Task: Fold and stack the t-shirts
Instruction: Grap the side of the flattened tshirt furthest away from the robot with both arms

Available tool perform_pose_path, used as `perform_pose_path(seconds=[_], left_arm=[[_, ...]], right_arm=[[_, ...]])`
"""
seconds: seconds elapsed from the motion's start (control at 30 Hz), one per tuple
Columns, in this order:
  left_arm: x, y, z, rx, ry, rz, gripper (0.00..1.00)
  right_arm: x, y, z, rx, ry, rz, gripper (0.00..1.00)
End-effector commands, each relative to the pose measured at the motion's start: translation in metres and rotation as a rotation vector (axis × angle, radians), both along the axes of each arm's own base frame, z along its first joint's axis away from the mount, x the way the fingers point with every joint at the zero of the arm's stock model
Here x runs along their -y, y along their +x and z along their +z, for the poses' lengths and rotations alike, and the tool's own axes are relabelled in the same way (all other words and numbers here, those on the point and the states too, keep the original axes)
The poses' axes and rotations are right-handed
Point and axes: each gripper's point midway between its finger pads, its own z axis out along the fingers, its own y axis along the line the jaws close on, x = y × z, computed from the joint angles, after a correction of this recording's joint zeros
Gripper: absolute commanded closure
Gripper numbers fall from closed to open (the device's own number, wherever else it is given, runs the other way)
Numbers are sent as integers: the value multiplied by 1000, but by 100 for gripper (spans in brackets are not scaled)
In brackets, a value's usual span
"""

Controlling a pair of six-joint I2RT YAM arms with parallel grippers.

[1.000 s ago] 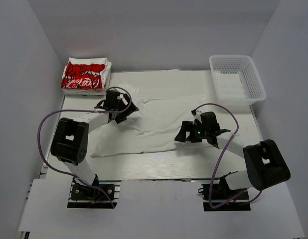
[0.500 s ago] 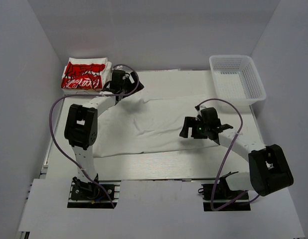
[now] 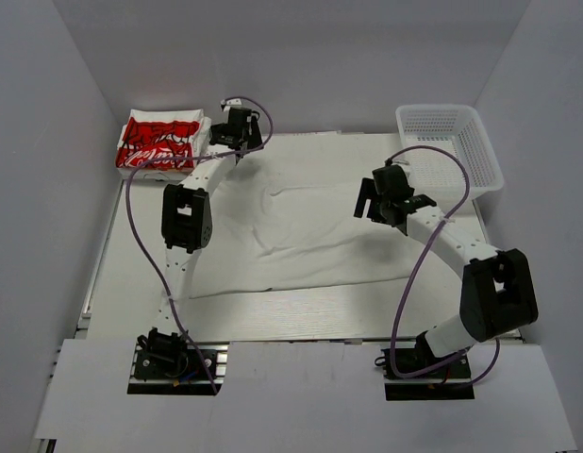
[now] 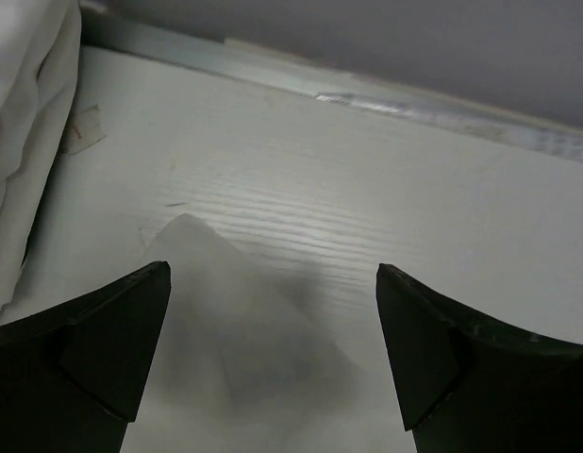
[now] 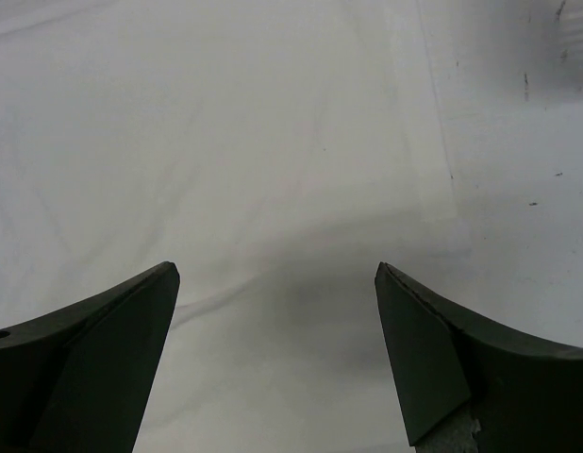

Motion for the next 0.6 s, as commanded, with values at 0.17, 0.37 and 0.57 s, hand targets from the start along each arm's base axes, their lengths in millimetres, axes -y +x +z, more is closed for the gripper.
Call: perform_pose_path(seconds=[0.17, 0.37, 0.57], left_arm=[[-42, 18, -10, 34, 192, 108, 0], [-57, 20, -40, -9, 214, 118, 0], [-57, 29, -60, -5, 174, 78, 0]], right_arm=[[13, 13, -15, -56, -91, -69, 10], [17, 26, -23, -86, -154, -85, 10], [17, 44, -43, -111, -180, -99, 10]])
